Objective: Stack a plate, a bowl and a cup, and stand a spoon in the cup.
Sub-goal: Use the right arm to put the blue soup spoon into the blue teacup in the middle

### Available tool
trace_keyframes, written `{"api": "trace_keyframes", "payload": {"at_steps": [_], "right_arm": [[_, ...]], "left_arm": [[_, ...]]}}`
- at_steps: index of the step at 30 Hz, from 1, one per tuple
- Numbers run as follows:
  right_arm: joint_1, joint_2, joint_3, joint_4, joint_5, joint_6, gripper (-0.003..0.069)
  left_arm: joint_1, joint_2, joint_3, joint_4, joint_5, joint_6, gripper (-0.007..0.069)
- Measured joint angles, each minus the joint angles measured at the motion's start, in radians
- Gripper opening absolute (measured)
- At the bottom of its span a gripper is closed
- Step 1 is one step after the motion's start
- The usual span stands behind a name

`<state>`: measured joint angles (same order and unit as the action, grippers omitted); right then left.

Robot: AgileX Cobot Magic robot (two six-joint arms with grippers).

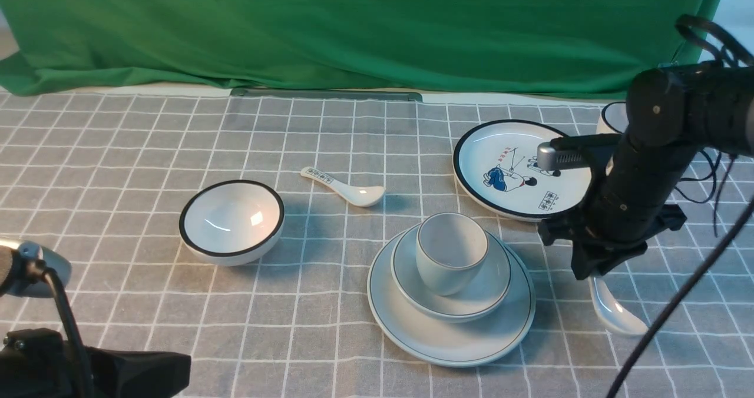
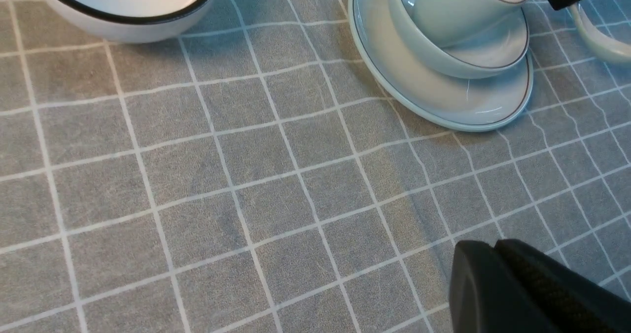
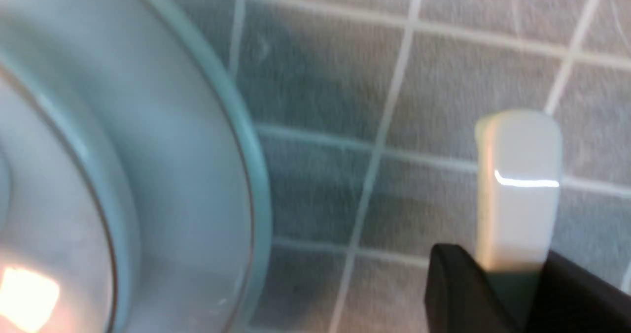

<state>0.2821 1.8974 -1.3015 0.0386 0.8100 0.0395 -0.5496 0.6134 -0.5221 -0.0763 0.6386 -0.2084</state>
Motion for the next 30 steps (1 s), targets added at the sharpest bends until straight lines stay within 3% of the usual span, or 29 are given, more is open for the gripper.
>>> {"api": "trace_keyframes", "payload": {"at_steps": [11,16,24,26,30], "right_arm": [[0.005,-0.148,0.094,0.0,-0.093,-0.013,0.0169],[0.083,-0.265,0.097,-0.001,-0.242,-0.029,0.0169],[0.253,-0.354,0.195,0.0,-0.696,-0.031,0.0169],[0.316,-0.358,0.278,0.001,-0.945,-0.055,0.0169],[0.367,-0.358,0.396,0.001,-1.207,-0.064,0.0169]], "left_arm": [[0.0,0.0,0.0,0.009,-0.022,0.0,0.001],[0.0,0.0,0.0,0.016,-0.07,0.0,0.001],[0.0,0.0,0.0,0.016,-0.101,0.0,0.001],[0.0,0.0,0.0,0.026,-0.101,0.0,0.001],[0.0,0.0,0.0,0.063,-0.101,0.0,0.001]]}}
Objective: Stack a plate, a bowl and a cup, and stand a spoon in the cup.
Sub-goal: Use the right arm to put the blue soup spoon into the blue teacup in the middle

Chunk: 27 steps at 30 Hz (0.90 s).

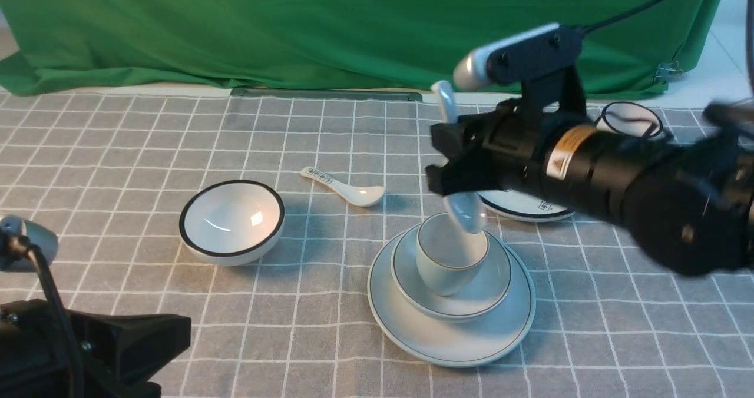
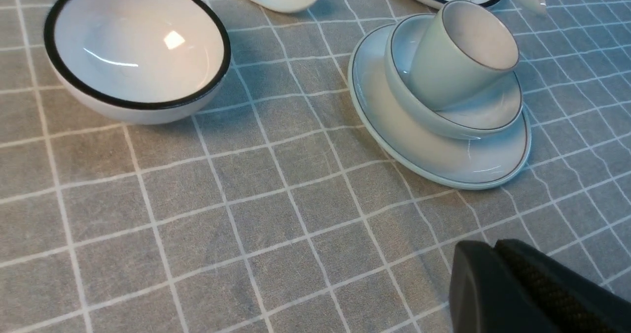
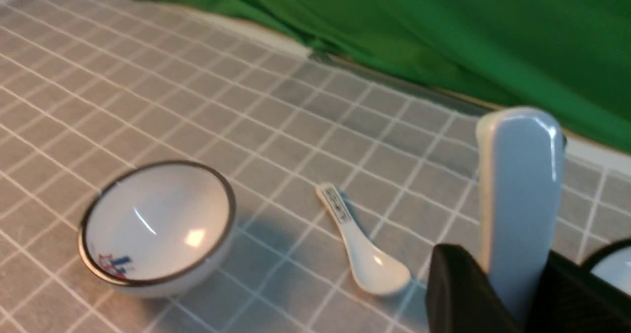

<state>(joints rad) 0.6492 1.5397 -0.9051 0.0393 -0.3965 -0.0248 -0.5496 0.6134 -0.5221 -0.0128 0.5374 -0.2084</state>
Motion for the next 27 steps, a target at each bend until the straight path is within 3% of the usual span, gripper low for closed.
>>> {"api": "trace_keyframes", "payload": {"at_steps": [4,8,15,27], "right_arm": [[0.013,0.009,0.1,0.0,-0.246,-0.016,0.0169],[0.013,0.042,0.151,0.001,-0.385,-0.017,0.0169],[0.013,0.131,0.16,0.002,-0.457,-0.018,0.0169],[0.013,0.158,0.161,0.002,-0.447,-0.019,0.0169]], "left_arm": [[0.0,0.0,0.0,0.013,-0.01,0.0,0.001],[0.0,0.0,0.0,0.022,-0.034,0.0,0.001],[0.0,0.0,0.0,0.023,-0.068,0.0,0.001],[0.0,0.0,0.0,0.03,-0.069,-0.001,0.001]]}}
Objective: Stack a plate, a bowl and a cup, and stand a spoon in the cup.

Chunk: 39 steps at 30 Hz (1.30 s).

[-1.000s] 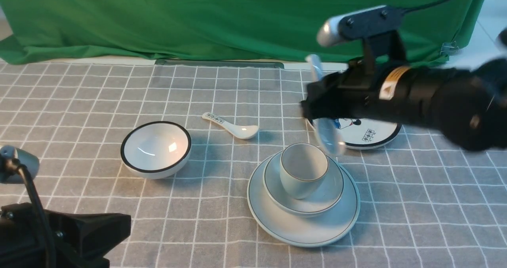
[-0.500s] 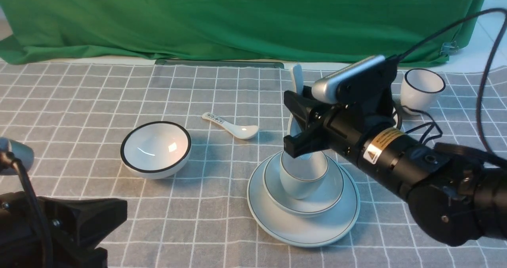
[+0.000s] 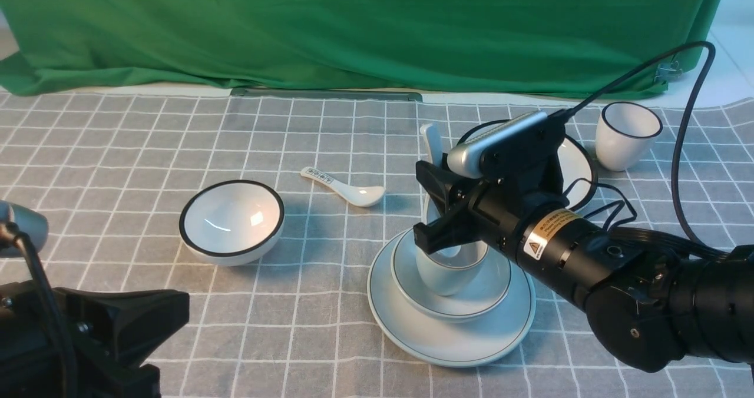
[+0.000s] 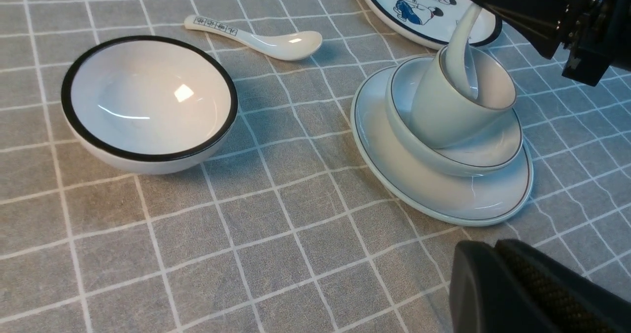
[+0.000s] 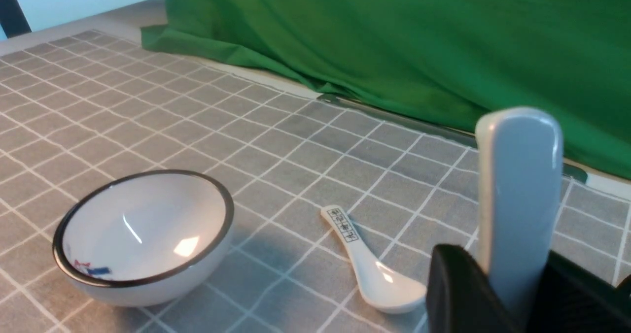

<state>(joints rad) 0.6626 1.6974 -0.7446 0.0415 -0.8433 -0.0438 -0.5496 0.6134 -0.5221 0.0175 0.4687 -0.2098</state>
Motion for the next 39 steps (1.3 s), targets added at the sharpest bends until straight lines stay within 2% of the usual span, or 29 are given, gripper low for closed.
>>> {"api": "trace_keyframes", "payload": {"at_steps": [14,20,24,25,27,28,31,36,39], "right_arm": [[0.001,0.044,0.001,0.0,0.094,-0.002,0.0176],[0.001,0.05,0.001,0.0,0.055,-0.003,0.0183],[0.001,0.05,0.001,0.0,0.036,-0.006,0.0249],[0.001,0.05,0.001,0.0,0.035,-0.006,0.0302],[0.001,0.05,0.001,0.0,0.035,-0.006,0.0342],[0.001,0.05,0.001,0.0,0.035,-0.006,0.0395],[0.001,0.045,0.001,0.0,0.048,-0.007,0.0465],[0.001,-0.038,0.001,0.0,0.245,-0.007,0.0465],[0.001,-0.132,0.001,0.0,0.394,-0.007,0.0431]], "left_arm": [[0.0,0.0,0.0,-0.001,0.0,0.0,0.001],[0.0,0.0,0.0,-0.003,0.0,0.0,0.001],[0.0,0.0,0.0,-0.003,0.0,0.0,0.001],[0.0,0.0,0.0,-0.003,0.0,0.0,0.001],[0.0,0.0,0.0,-0.003,0.0,0.0,0.001],[0.0,0.0,0.0,-0.003,0.0,0.0,0.001],[0.0,0.0,0.0,-0.003,0.0,0.001,0.001],[0.0,0.0,0.0,-0.003,0.0,-0.003,0.001],[0.0,0.0,0.0,-0.003,0.0,-0.003,0.001]]}}
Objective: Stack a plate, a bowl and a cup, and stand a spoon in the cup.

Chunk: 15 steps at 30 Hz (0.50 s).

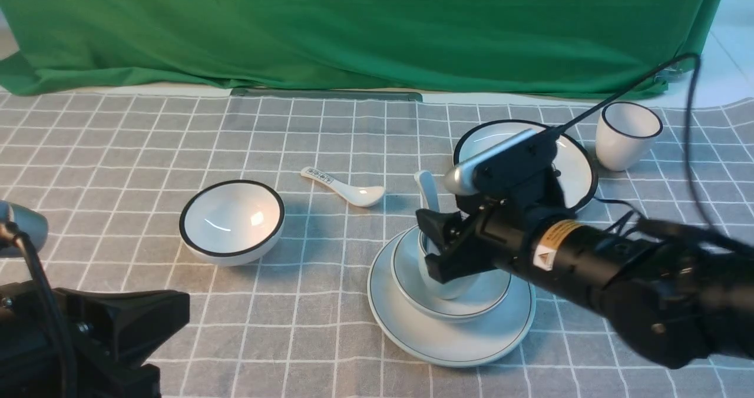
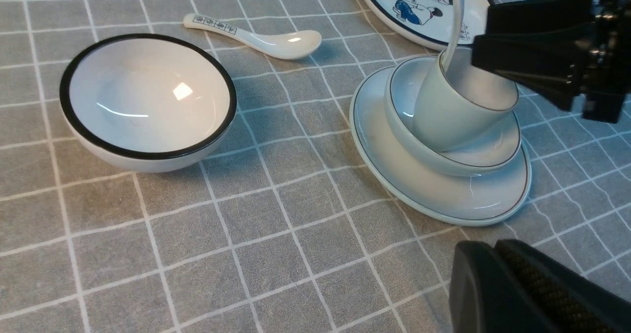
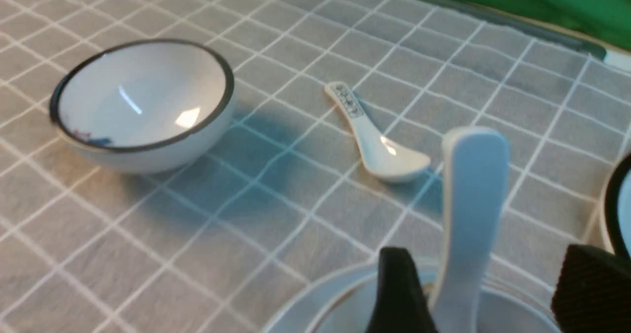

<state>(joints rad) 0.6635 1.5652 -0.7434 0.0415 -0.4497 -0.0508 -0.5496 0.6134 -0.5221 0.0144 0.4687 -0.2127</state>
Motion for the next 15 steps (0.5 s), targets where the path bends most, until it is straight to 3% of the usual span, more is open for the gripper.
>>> {"api": "trace_keyframes", "payload": {"at_steps": [3,6,8,11,15], "right_arm": [[0.0,-0.119,0.0,0.0,0.124,0.0,0.0362],[0.0,-0.255,0.0,0.0,0.254,-0.004,0.0227],[-0.002,-0.429,0.0,0.0,0.384,-0.031,0.0076],[-0.004,-0.592,0.0,0.0,0.46,-0.043,0.0029],[-0.022,-0.789,0.0,-0.002,0.507,-0.044,0.002]], "left_arm": [[0.0,0.0,0.0,0.003,0.001,0.0,0.001],[0.0,0.0,0.0,0.003,0.001,0.0,0.001],[0.0,0.0,0.0,0.004,0.001,0.0,0.001],[0.0,0.0,0.0,0.004,0.001,0.0,0.001],[0.0,0.0,0.0,0.007,0.001,0.0,0.001]]}}
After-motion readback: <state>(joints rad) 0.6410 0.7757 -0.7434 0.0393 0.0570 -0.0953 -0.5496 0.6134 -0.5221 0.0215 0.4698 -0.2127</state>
